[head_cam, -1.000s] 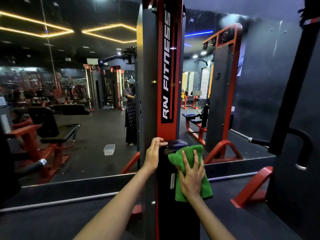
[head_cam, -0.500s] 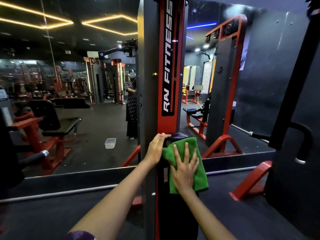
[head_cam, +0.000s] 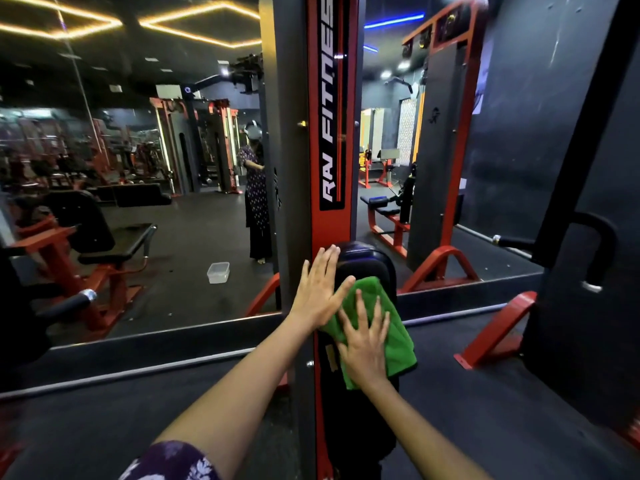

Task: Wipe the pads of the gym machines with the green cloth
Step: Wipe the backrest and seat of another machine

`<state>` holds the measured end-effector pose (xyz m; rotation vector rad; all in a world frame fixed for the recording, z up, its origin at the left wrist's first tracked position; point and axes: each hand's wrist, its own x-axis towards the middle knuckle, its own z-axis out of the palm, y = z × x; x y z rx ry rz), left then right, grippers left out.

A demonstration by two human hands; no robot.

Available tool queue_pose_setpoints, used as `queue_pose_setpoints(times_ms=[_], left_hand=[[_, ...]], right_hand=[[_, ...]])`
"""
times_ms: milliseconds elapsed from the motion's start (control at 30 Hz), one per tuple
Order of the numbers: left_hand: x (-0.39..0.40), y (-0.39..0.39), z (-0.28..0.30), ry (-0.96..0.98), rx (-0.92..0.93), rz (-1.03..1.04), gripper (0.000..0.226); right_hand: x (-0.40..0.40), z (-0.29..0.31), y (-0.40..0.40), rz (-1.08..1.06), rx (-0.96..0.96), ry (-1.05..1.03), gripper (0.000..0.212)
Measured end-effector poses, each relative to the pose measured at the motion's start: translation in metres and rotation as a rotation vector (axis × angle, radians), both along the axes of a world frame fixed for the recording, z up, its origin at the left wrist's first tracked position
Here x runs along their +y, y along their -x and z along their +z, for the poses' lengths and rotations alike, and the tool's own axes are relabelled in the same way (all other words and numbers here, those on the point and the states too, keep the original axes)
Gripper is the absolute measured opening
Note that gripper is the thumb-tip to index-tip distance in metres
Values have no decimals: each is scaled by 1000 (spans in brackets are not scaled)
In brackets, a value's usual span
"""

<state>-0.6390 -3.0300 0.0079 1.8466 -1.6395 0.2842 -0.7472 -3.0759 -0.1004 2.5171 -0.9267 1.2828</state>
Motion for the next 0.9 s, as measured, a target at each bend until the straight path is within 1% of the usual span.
queue_pose_setpoints(times_ms=[33,67,100,133,167,200,233,267,300,333,400,467,500,533,600,633,667,700,767,800,867,900], left_hand=[[1,1,-1,-18,-58,33,90],[2,2,-1,-37,-111,67,92],[2,4,-1,-52,-155,96,94],[2,4,-2,-63,-191,115,97],[1,5,-2,-64,-214,127,102],[0,4,-3,-58,-233,136,107],[-1,5,-4,-49,-247,142,110],[-2,5,-5,-41,-260,147,111],[-4,7,-5,-40,-266,144,112],[-4,7,-5,-41,-263,139,113],[-6,7,1,-32,-254,110,111],[-9,3,6,4,-269,61,99],[-11,-1,9,32,-310,20,91],[-14,-4,12,51,-384,-38,84],[-25,-7,19,59,-612,-169,70],[-31,-6,20,62,-729,-229,65],[-37,-3,22,63,-831,-283,61],[-42,-1,23,63,-913,-319,58],[-48,3,22,64,-1011,-321,56],[-50,4,19,76,-1033,-311,55],[-51,4,17,135,-1064,-314,55],[-51,3,15,165,-1073,-332,54]], right_hand=[[2,-17,7,11,70,38,81],[2,-32,15,19,111,32,81],[0,-42,22,14,103,-14,84],[-2,-43,25,-8,40,-102,90],[-4,-36,25,-51,-65,-209,92],[-5,-23,21,-86,-168,-309,88],[-7,-8,14,-107,-255,-365,83],[-7,6,7,-109,-307,-385,82],[-8,14,1,-106,-319,-362,88],[-7,17,-3,-91,-297,-309,97],[1,3,-3,-70,-183,-194,113],[10,-29,8,-56,-70,-172,119],[14,-44,15,-51,-48,-209,115],[16,-54,21,-56,-82,-267,104],[14,-49,21,-97,-308,-463,75],[10,-37,17,-114,-432,-537,68],[5,-23,12,-135,-534,-584,65],[0,-9,8,-162,-582,-603,65],[2,3,1,-166,-540,-599,69],[7,-4,-1,-146,-496,-579,71],[21,-36,1,-137,-393,-543,69],[26,-54,4,-152,-373,-534,68]])
